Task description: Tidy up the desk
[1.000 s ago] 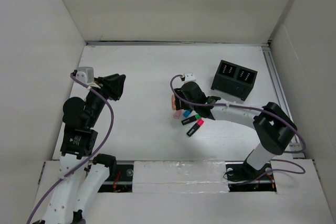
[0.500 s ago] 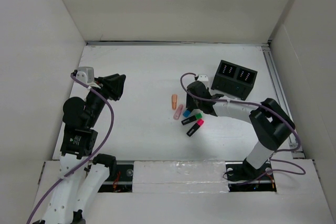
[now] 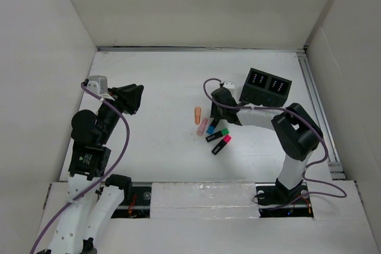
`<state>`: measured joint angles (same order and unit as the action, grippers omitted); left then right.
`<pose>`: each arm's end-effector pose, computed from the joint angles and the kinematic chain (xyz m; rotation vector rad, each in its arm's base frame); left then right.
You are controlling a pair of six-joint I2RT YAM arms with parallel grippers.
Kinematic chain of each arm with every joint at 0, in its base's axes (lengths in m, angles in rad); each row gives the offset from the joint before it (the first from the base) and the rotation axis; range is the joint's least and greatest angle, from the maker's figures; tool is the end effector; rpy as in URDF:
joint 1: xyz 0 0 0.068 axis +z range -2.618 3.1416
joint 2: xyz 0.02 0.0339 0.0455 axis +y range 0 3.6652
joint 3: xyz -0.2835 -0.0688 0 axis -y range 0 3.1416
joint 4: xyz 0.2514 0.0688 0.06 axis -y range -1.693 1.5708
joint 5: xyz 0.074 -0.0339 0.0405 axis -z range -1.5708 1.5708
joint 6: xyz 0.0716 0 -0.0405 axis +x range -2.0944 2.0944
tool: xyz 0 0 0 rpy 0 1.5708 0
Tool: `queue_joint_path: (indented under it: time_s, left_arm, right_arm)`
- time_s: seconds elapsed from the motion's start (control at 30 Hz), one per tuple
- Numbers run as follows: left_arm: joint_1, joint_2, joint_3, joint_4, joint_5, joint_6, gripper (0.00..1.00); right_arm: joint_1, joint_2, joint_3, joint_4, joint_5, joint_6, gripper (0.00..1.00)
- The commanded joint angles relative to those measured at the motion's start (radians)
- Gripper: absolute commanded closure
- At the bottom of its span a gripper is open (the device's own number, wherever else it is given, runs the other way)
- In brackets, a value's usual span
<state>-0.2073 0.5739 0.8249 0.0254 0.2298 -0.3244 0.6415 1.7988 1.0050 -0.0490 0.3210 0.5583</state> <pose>0.1423 -0.0466 0.4272 0.1231 1.3202 -0.6016 0.3321 0.2198 0.1465 0.0473 2.3658 0.1924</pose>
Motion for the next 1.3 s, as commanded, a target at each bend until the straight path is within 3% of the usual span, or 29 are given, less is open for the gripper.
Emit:
queue_joint_path:
  time_s: [0.0,0.07,0.2,0.33,0.4,0.47,0.7,0.9,0.97,1.0,1.07,1.27]
  left_arm:
    - [-0.001,-0.002,-0.010,0.042,0.010,-0.001,0.72]
    - [-0.001,-0.005,-0.009,0.038,0.006,-0.001,0.72]
    - [-0.001,-0.009,-0.009,0.042,0.013,0.001,0.72]
    - [-0.001,-0.009,-0.007,0.045,0.025,-0.002,0.72]
    - [-0.001,-0.011,-0.009,0.045,0.019,-0.001,0.72]
    - [-0.001,-0.017,-0.009,0.044,0.016,-0.002,0.72]
    - [-0.001,-0.022,-0.010,0.047,0.028,-0.004,0.72]
    - [-0.001,-0.020,-0.010,0.047,0.025,-0.004,0.71]
    - [-0.001,-0.017,-0.010,0.047,0.026,-0.004,0.72]
    - [-0.001,-0.017,-0.009,0.047,0.025,-0.004,0.72]
    - [-0.001,-0.020,-0.009,0.048,0.028,-0.004,0.71]
    - [-0.001,-0.023,-0.010,0.047,0.023,-0.002,0.72]
  right_arm:
    - [0.015,0.053,0.061,-0.041,-0.007,0.012,0.57]
    - [0.027,0.048,0.054,-0.043,-0.005,0.014,0.57]
    - [0.047,0.022,0.024,-0.060,0.036,0.008,0.39]
    - [0.057,0.013,-0.006,-0.074,0.046,0.011,0.40]
    - [0.069,0.005,-0.012,-0.078,0.046,0.012,0.55]
    - [0.090,0.002,-0.006,-0.104,0.036,0.023,0.58]
    - [0.126,-0.030,-0.042,-0.135,0.078,0.060,0.43]
    - [0.126,-0.050,-0.075,-0.135,0.062,0.094,0.38]
    - [0.126,-0.068,-0.106,-0.108,0.050,0.091,0.42]
    - [0.126,-0.069,-0.109,-0.095,0.043,0.088,0.54]
    - [0.126,-0.058,-0.106,-0.069,0.000,0.071,0.64]
    - [0.126,0.022,-0.008,-0.074,-0.011,0.037,0.64]
